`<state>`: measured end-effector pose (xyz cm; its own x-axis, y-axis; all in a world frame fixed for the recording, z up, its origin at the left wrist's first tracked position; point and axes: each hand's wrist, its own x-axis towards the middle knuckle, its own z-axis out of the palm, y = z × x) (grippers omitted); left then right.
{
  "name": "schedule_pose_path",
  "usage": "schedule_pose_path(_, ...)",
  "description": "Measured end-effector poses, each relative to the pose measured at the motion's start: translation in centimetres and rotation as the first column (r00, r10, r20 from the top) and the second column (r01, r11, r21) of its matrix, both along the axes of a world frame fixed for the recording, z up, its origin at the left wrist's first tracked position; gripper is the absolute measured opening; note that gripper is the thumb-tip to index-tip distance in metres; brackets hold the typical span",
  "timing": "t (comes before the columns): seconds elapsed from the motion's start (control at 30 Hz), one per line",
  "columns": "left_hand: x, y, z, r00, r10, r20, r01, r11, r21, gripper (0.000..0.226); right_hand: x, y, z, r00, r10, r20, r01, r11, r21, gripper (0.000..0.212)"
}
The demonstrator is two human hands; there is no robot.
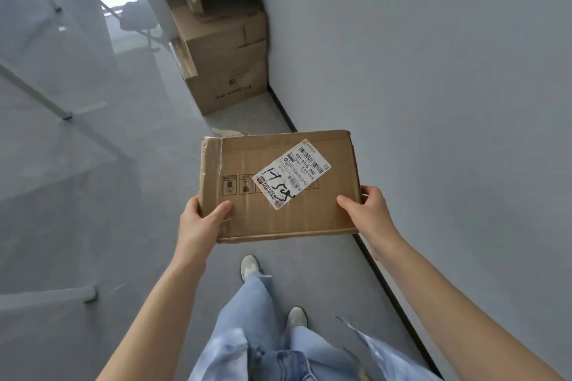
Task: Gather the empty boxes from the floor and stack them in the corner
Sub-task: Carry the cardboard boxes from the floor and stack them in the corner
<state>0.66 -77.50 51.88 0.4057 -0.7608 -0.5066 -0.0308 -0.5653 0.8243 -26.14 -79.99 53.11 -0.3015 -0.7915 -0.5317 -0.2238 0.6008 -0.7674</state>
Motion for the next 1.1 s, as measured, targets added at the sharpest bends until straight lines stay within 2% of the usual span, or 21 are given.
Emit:
schedule_pose_path(0.13, 3.6, -8.2, -1.0, 0.995, 0.097, -0.019, -0.096, 0.995, 0.017, 0.026, 4.2, -10.8, -0.2, 0.998, 0.063, -0.001, -0.063, 0.998, -0.005, 0.046)
schedule_pose_path(0.3, 8.0, -18.6, -0.8, 0.992, 0.127, 0.002, -0.127, 0.991, 0.029, 0.026, 9.0, -22.8, 0.6, 0.993, 0.118, -0.026, -0.119, 0.992, -0.039, 0.049)
schedule_pose_path(0.53, 14.2, -34.6, 1.2, 0.986, 0.163, 0.031, -0.163, 0.987, -0.004, 0.027, 15.5, -39.3, 0.9, 0.986, 0.159, -0.056, -0.162, 0.984, -0.075, 0.037)
schedule_pose_path(0.87, 17.7, -54.2, 1.2, 0.955, 0.298, 0.011, -0.298, 0.955, 0.000, 0.029, 20.9, -62.6, 0.6, 0.966, 0.247, -0.079, -0.252, 0.966, -0.061, 0.062)
schedule_pose_path(1.1, 19.0, -67.6, 3.5, 0.915, 0.403, -0.025, -0.404, 0.913, -0.062, 0.030, 24.9, -79.1, 3.4, 0.949, 0.309, -0.065, -0.316, 0.923, -0.221, 0.061)
